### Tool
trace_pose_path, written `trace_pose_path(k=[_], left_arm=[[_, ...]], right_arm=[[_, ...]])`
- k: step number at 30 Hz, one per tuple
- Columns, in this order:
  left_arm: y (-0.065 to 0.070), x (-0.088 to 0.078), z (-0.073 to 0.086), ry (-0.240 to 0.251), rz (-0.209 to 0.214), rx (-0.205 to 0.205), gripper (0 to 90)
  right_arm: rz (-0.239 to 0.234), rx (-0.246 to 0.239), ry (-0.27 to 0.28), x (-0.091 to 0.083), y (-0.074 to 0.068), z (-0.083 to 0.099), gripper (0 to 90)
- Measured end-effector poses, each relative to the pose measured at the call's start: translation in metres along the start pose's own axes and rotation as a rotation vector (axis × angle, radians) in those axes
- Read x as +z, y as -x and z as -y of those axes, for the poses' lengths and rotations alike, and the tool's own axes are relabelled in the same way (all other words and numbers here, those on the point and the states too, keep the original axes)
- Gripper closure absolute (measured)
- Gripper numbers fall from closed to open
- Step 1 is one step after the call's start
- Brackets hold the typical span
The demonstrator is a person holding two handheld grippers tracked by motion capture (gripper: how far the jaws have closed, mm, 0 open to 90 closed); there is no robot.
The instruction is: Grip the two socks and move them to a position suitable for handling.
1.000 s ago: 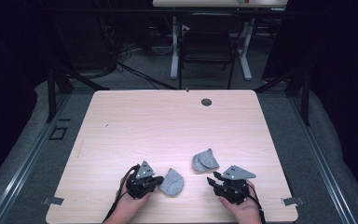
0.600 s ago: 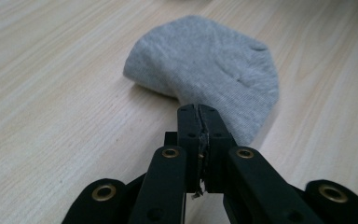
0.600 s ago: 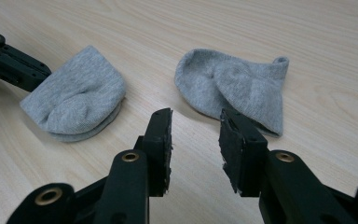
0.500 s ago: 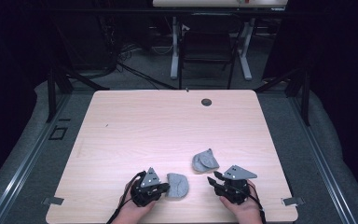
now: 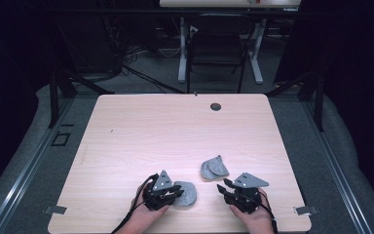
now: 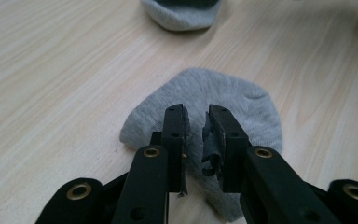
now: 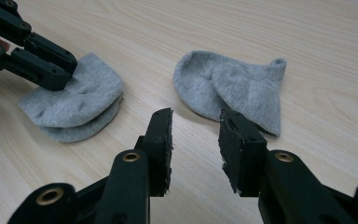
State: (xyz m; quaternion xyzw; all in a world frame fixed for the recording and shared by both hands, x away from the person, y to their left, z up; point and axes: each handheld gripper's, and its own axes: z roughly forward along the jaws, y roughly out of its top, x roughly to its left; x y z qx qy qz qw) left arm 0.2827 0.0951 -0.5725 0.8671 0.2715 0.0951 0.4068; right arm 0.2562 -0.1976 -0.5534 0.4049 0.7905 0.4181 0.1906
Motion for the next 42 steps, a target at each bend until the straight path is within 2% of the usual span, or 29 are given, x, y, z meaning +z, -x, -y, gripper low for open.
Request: trace_pose_path(k=[3,9,16,21,26,30,34,40,42], left_arm=[[0.000,0.001,0.004,-0.002,0.003,-0.013,78.0],[0.004,-0.001,0.009,-0.013,0.007,-0.011,79.0],[0.010,-0.007,0.013,-0.034,-0.011,-0.033,78.5],[0.012,-0.012,0.015,-0.056,-0.024,-0.031,78.1],[0.013,-0.016,0.018,-0.063,-0.019,-0.048,77.9],[0.013,-0.021,0.017,-0.047,-0.020,-0.052,75.4],[0.007,-0.029,0.015,-0.020,-0.031,-0.079,72.2],[-0.007,-0.045,0.012,0.020,-0.039,-0.125,68.8],[-0.012,-0.049,0.012,0.029,-0.046,-0.123,68.0]], right_arm=[[-0.001,-0.001,0.002,0.001,0.000,0.000,64.2],[0.000,-0.004,0.001,0.000,0.000,0.000,64.2],[0.000,-0.004,-0.002,-0.001,0.000,-0.001,64.2],[0.002,-0.004,0.000,-0.001,0.000,-0.001,64.4],[0.012,-0.013,0.009,-0.004,0.000,-0.005,72.6],[0.033,-0.026,0.020,-0.007,0.004,-0.014,76.0],[0.041,-0.017,0.015,-0.005,0.011,-0.022,78.1],[0.062,-0.027,-0.003,0.011,0.025,-0.036,80.4],[0.070,-0.035,-0.024,0.019,0.031,-0.040,79.7]])
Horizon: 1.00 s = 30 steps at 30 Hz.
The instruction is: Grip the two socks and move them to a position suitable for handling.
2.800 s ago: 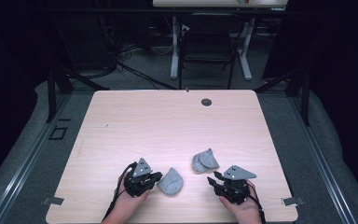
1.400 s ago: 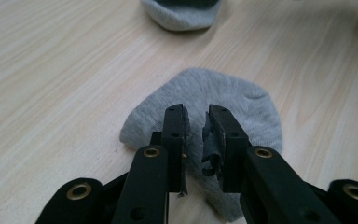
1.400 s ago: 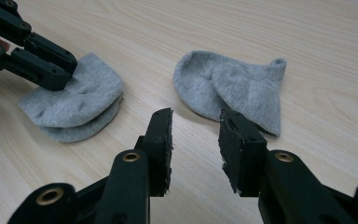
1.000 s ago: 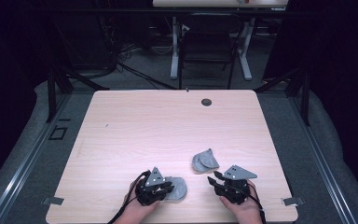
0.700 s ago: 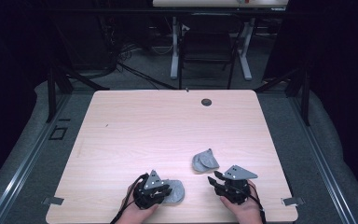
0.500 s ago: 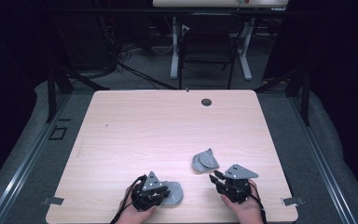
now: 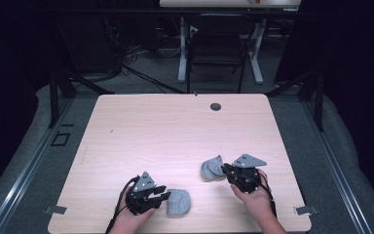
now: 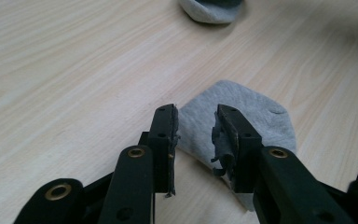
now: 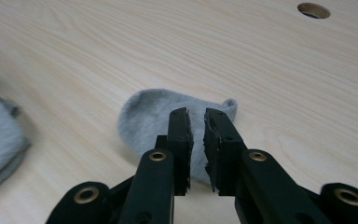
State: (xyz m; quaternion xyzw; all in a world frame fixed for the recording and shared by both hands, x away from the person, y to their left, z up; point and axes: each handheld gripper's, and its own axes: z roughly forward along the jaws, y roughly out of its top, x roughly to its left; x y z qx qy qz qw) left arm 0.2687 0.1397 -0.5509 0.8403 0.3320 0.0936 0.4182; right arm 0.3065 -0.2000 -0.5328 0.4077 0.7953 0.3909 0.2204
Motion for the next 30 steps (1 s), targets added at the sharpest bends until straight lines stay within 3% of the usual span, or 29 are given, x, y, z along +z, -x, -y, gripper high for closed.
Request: trace_pose_path(k=[8,21,30], left_arm=[[-0.014,-0.008,0.002,0.018,-0.025,-0.031,66.7],[-0.020,-0.008,0.004,0.021,-0.036,-0.055,66.2],[-0.017,-0.006,0.005,0.011,-0.030,-0.041,66.2]], right_arm=[[-0.003,-0.017,-0.058,0.026,0.011,-0.006,78.9],[-0.051,-0.030,-0.111,0.048,-0.005,0.001,75.7],[-0.060,-0.017,-0.143,0.058,-0.013,0.007,75.6]])
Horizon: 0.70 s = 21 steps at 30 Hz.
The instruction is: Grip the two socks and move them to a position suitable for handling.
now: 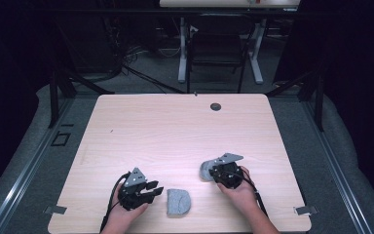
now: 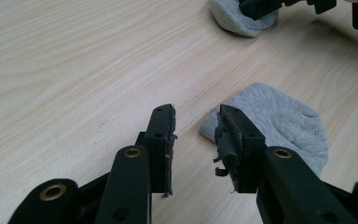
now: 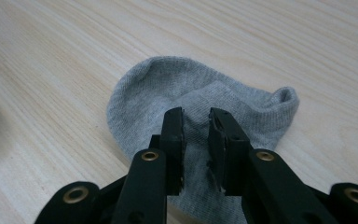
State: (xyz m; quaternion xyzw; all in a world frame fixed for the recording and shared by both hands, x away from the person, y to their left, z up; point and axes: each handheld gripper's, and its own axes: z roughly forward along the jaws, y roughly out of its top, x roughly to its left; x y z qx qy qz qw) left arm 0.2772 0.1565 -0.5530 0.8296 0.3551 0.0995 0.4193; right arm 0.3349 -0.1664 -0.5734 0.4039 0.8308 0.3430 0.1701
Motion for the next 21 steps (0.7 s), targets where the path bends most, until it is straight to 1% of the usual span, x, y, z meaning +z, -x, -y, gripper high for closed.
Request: trace_pose_path(k=[2,4,6,7,8,9,10,12,13,14,15,16,17,19,20,21], left_arm=[[0.000,0.000,0.000,-0.001,0.000,-0.002,66.2],[0.000,0.000,0.000,0.000,-0.001,-0.007,66.1],[0.000,0.000,0.000,0.001,-0.001,-0.009,66.2],[0.000,0.000,0.000,0.001,-0.001,-0.009,66.2],[0.000,0.000,0.000,0.002,-0.001,-0.007,66.2],[0.000,0.000,0.000,0.004,-0.008,-0.009,66.2],[0.000,0.000,0.000,0.004,-0.003,-0.008,66.2],[0.000,0.000,0.000,0.004,-0.003,-0.008,66.2],[0.000,0.000,0.000,0.003,-0.009,-0.007,66.2],[0.000,0.000,0.000,0.005,-0.011,-0.007,66.2],[0.000,0.000,0.001,0.004,-0.010,-0.008,66.1],[0.000,0.000,0.001,0.004,-0.002,-0.008,66.2],[0.000,0.000,0.001,0.004,-0.002,-0.008,66.2],[0.000,0.000,0.001,0.004,-0.002,-0.008,66.2],[0.000,0.000,0.001,0.005,-0.012,-0.007,66.2],[0.000,0.000,0.001,0.005,-0.010,-0.007,66.2]], right_arm=[[0.001,-0.007,-0.008,0.000,-0.001,-0.001,75.7],[0.003,-0.002,-0.003,0.002,-0.004,-0.002,75.9],[0.001,0.014,-0.004,0.003,-0.008,-0.003,76.1],[0.003,0.006,-0.013,0.003,-0.009,-0.004,76.1],[-0.004,0.014,-0.005,0.004,-0.011,-0.004,76.1],[-0.004,0.013,-0.006,0.005,-0.013,-0.005,76.2],[0.001,0.022,-0.004,0.006,-0.016,-0.006,76.2],[-0.002,0.021,-0.008,0.008,-0.020,-0.008,76.2],[-0.007,0.030,0.000,0.009,-0.023,-0.008,76.1],[-0.002,0.025,-0.008,0.009,-0.025,-0.009,76.2],[-0.005,0.025,-0.010,0.010,-0.028,-0.011,76.1],[-0.009,0.034,-0.002,0.012,-0.031,-0.011,76.2],[-0.007,0.024,-0.005,0.013,-0.033,-0.012,76.1],[-0.012,0.021,-0.006,0.014,-0.038,-0.014,76.1],[-0.013,0.014,-0.013,0.015,-0.040,-0.015,76.1],[-0.013,0.016,-0.008,0.016,-0.043,-0.016,76.1]])
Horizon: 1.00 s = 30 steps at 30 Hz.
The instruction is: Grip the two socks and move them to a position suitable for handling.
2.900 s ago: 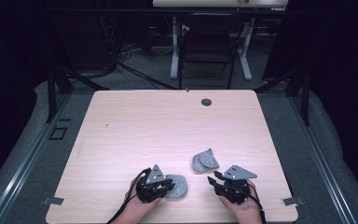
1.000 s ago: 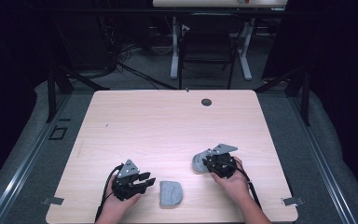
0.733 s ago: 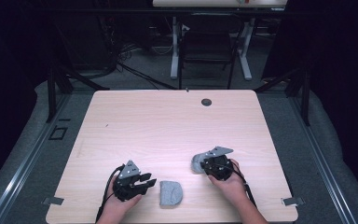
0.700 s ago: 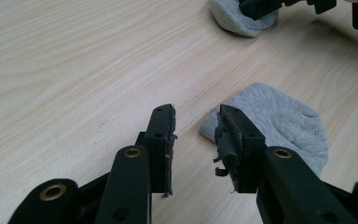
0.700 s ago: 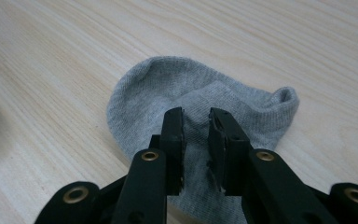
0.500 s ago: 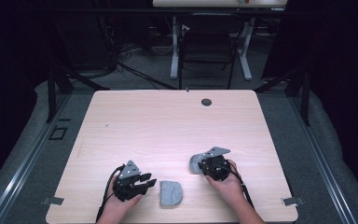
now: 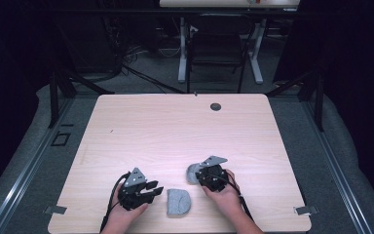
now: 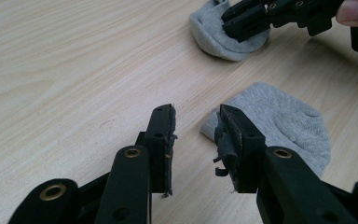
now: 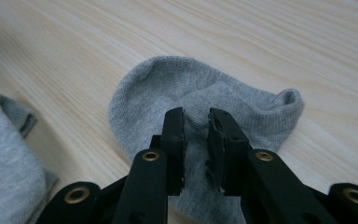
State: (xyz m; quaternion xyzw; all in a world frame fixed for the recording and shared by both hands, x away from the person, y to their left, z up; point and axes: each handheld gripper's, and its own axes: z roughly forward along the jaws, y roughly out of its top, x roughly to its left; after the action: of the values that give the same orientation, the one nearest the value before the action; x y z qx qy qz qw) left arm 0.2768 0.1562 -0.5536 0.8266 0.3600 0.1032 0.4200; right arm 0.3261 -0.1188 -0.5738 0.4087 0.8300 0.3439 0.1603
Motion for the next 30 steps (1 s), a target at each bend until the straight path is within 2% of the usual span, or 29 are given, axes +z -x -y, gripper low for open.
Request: trace_pose_path(k=[10,18,20,22,28,30], left_arm=[[0.000,0.000,0.000,0.001,-0.003,0.001,66.2],[0.000,0.000,0.000,-0.002,0.003,0.011,66.2],[0.001,0.001,0.000,-0.003,0.004,0.010,66.2],[0.001,0.001,0.000,-0.007,0.008,0.014,66.1],[0.005,0.003,0.000,-0.002,0.010,0.017,66.2],[0.005,0.002,0.000,-0.009,0.018,0.021,66.2]], right_arm=[[-0.022,0.010,0.003,0.007,-0.015,-0.006,76.2],[-0.040,0.028,0.005,0.010,-0.022,-0.009,76.2],[-0.041,0.027,-0.009,0.011,-0.023,-0.011,76.1],[-0.043,0.054,0.010,0.014,-0.026,-0.012,75.9],[-0.050,0.050,0.002,0.017,-0.033,-0.018,73.3],[-0.051,0.043,0.031,0.013,-0.035,-0.020,73.2]])
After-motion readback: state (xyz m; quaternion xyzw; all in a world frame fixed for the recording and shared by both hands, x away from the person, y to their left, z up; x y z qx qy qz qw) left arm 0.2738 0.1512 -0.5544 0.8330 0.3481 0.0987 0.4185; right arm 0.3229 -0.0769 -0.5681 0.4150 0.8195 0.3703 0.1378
